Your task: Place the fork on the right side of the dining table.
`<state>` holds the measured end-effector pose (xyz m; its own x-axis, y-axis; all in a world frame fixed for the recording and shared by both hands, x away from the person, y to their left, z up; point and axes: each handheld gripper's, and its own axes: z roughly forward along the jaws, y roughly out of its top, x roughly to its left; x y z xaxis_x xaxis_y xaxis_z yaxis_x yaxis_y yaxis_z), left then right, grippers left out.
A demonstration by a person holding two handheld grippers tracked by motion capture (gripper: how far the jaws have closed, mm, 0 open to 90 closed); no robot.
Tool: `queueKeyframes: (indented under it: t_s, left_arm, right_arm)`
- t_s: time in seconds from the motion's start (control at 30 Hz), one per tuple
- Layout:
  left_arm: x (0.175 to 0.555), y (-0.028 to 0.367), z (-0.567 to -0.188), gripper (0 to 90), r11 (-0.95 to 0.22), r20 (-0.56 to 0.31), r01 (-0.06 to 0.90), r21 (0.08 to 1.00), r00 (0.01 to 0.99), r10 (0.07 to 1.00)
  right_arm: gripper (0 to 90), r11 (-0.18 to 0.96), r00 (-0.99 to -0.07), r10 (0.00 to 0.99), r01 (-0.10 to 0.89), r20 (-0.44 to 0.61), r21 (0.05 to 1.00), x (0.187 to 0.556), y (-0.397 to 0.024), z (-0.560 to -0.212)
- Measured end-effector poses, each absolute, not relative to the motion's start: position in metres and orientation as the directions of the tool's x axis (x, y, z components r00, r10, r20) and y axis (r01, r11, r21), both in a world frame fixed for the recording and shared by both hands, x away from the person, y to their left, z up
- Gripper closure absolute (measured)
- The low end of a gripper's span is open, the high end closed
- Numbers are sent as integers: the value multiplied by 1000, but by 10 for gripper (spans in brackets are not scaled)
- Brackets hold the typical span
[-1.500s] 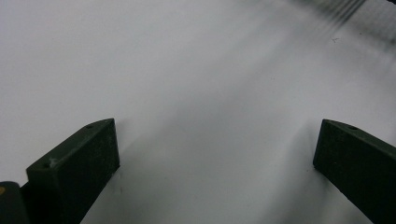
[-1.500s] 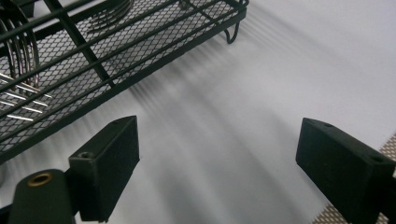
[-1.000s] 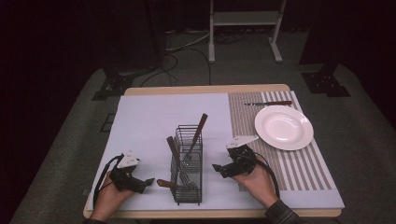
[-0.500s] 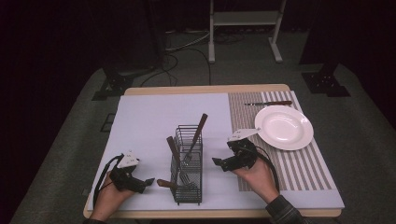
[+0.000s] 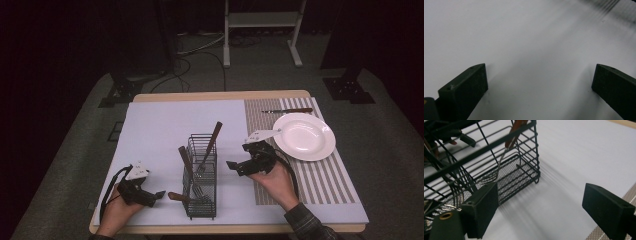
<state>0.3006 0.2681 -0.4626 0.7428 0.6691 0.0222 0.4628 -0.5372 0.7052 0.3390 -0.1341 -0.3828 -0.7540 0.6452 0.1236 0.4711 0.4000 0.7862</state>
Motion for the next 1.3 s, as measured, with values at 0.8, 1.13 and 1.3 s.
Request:
queueKeyframes:
  t_s: [0.8,1.13,1.3]
  left_arm:
    - [301,268,-463,0,-537,22,463,705,743,669]
    - [301,268,-463,0,-536,23,461,708,743,669]
    - [301,268,-463,0,-536,23,461,707,743,669]
  right_arm:
    - [128,338,-778,614,412,133,846,358,-121,-347]
    - [137,310,-785,603,394,141,865,372,-111,-336]
    - [166,301,-787,599,393,149,869,378,-107,-335]
